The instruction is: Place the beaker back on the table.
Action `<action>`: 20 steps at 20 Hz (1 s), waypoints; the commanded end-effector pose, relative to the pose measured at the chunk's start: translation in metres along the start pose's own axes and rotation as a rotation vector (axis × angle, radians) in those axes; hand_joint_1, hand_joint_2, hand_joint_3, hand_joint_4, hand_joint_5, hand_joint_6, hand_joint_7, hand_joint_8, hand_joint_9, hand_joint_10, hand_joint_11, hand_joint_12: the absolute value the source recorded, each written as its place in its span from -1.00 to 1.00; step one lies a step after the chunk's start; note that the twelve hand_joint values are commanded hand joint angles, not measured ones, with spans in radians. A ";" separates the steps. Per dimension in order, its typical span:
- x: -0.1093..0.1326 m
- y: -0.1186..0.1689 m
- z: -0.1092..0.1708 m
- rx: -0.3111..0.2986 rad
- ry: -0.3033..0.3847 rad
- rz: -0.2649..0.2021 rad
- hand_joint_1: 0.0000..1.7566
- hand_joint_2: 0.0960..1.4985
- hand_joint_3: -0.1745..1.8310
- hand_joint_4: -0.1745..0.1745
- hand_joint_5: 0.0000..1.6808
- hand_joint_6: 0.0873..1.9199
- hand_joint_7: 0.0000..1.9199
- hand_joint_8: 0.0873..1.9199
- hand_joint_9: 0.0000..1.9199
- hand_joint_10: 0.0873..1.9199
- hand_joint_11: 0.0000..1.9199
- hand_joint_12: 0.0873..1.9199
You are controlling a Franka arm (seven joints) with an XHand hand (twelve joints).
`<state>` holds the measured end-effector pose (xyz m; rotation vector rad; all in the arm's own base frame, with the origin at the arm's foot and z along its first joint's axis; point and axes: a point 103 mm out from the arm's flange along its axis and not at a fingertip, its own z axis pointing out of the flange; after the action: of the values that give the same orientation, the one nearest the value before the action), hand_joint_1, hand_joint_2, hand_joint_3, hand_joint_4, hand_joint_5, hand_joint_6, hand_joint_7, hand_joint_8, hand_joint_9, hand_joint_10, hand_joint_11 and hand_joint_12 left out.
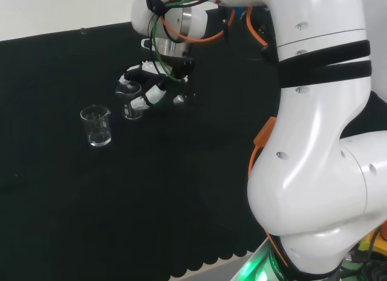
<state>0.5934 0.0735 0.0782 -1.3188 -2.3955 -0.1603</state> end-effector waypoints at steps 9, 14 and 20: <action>-0.011 -0.064 -0.055 -0.076 -0.059 0.124 -0.08 -0.32 -0.32 -0.45 -0.50 -0.70 -0.39 -1.00 -0.30 -1.00 -1.00 0.28; 0.002 -0.091 -0.067 -0.096 -0.078 0.155 -0.08 -0.31 -0.33 -0.46 -0.50 -0.72 -0.40 -1.00 -0.29 -1.00 -1.00 0.30; 0.017 -0.130 -0.080 -0.113 -0.112 0.197 -0.09 -0.31 -0.33 -0.47 -0.49 -0.73 -0.40 -1.00 -0.29 -1.00 -1.00 0.30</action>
<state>0.5283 0.0111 0.1508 -1.5521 -2.3671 -0.1753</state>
